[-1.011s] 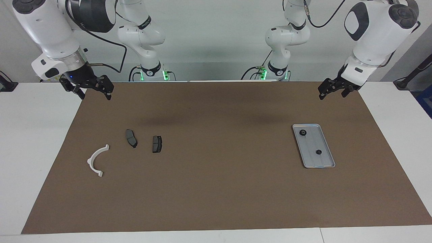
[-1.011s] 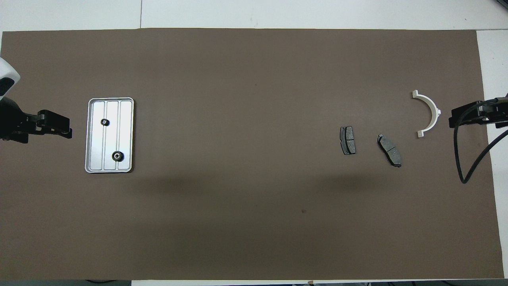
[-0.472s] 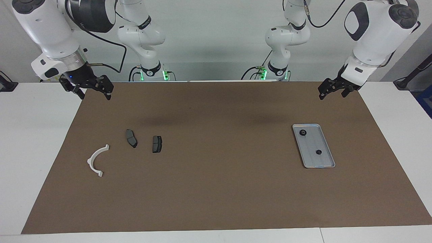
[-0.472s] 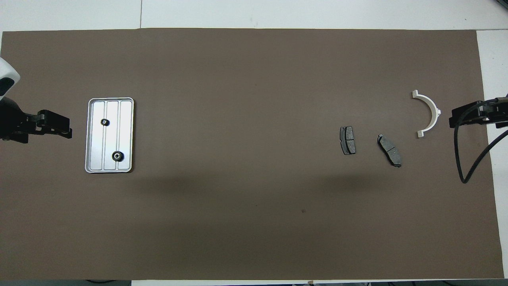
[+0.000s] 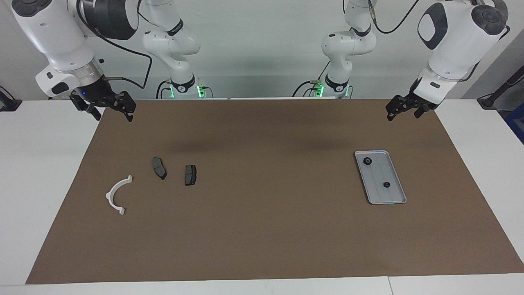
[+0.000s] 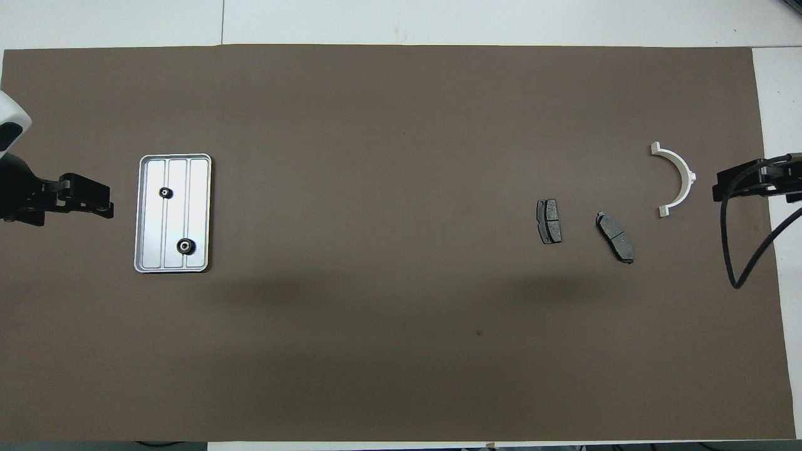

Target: Pick bearing gear from pile to tray

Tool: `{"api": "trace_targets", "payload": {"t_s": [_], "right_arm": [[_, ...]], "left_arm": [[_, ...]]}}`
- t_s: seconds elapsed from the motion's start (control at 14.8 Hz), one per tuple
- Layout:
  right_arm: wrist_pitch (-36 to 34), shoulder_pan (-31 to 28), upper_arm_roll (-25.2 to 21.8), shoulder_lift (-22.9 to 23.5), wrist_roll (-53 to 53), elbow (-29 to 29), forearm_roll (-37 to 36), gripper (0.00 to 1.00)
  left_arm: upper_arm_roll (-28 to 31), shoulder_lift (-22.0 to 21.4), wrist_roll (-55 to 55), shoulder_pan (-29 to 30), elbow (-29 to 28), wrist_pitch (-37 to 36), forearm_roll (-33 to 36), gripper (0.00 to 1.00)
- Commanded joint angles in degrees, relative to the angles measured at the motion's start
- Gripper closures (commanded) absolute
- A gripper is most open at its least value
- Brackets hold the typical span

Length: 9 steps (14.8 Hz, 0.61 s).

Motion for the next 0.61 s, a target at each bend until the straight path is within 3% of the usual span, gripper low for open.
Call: {"api": "trace_targets", "payload": {"t_s": [0.0,0.54], "right_arm": [[0.42,-0.93,0.19,-1.24,-1.45,-1.46,0.21,0.00],[0.24,-1.20,0.19,-1.24,-1.02,-1.46,0.21,0.00]], "left_arm": [[0.23,-1.75,-0.05,-0.01,-1.78,0.28,-0.42,0.00],[0.23,-1.75,-0.05,-0.01,-1.78,0.28,-0.42,0.00]]}}
